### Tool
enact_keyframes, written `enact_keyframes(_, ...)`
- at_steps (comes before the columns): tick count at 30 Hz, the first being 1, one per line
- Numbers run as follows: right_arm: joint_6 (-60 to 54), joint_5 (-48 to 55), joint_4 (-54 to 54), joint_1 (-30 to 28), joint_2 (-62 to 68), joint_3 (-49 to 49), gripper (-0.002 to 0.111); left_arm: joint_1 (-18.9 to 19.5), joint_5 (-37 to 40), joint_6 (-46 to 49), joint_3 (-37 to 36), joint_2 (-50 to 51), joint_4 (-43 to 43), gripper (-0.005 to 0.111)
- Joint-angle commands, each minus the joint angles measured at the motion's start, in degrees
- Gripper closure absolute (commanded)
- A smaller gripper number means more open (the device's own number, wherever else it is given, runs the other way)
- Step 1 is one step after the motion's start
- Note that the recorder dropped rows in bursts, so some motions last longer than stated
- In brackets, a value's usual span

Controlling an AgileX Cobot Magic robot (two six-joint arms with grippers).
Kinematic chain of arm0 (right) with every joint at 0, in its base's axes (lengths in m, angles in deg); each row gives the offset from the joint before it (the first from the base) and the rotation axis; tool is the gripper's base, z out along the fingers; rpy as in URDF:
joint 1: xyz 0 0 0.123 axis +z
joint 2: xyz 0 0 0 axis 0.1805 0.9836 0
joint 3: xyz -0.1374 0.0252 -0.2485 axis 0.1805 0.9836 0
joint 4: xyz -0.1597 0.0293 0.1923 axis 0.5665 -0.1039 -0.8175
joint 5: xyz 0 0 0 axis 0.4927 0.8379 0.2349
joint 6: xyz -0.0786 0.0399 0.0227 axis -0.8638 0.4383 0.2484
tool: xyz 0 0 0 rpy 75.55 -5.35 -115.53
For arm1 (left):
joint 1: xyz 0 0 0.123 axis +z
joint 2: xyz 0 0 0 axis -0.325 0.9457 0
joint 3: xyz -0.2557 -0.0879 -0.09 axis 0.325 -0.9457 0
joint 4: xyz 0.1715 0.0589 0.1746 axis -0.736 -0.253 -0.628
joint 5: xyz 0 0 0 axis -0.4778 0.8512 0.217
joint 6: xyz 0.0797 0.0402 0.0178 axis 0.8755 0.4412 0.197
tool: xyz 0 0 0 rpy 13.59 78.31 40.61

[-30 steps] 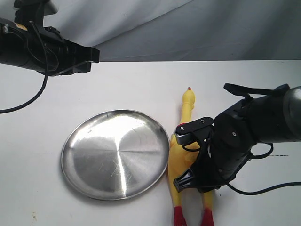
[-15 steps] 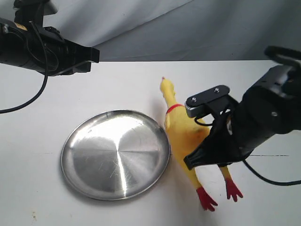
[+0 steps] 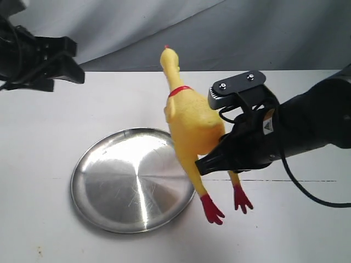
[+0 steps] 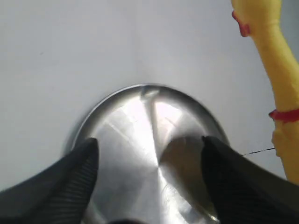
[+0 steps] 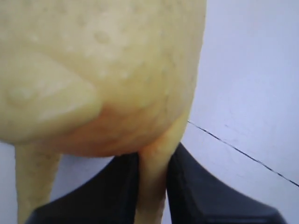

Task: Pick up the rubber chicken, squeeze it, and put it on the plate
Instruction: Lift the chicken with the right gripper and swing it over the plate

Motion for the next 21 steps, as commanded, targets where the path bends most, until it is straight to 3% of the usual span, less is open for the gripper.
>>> enact_keyframes(1, -7.5, -8.5, -9.9, 0.2, 1.7, -0.8, 0.108, 8.6, 8.3, -1.6, 0.6, 0.0, 1.3, 0.034)
enact_keyframes(4, -8.8, -6.1, -10.7, 0.2, 3.7, -4.2, 0.108, 11.9, 9.0, -1.5, 0.6, 0.0, 5.6, 0.034)
enact_keyframes(10, -14.1, -2.1, -14.9, 0.8, 8.5, -11.6, 0.108, 12.3, 7.3, -2.3, 0.6, 0.0, 7.4, 0.034)
enact_keyframes(17, -15.9, -2.4, -15.0, 0.8, 9.6, -13.1, 0.108, 12.3, -1.2, -2.7, 0.6, 0.0, 4.8, 0.004)
enact_keyframes(21, -18.8, -3.9, -18.5, 0.8, 9.6, -13.1, 0.108, 12.3, -3.1, -8.6, 0.6, 0.0, 12.0, 0.002)
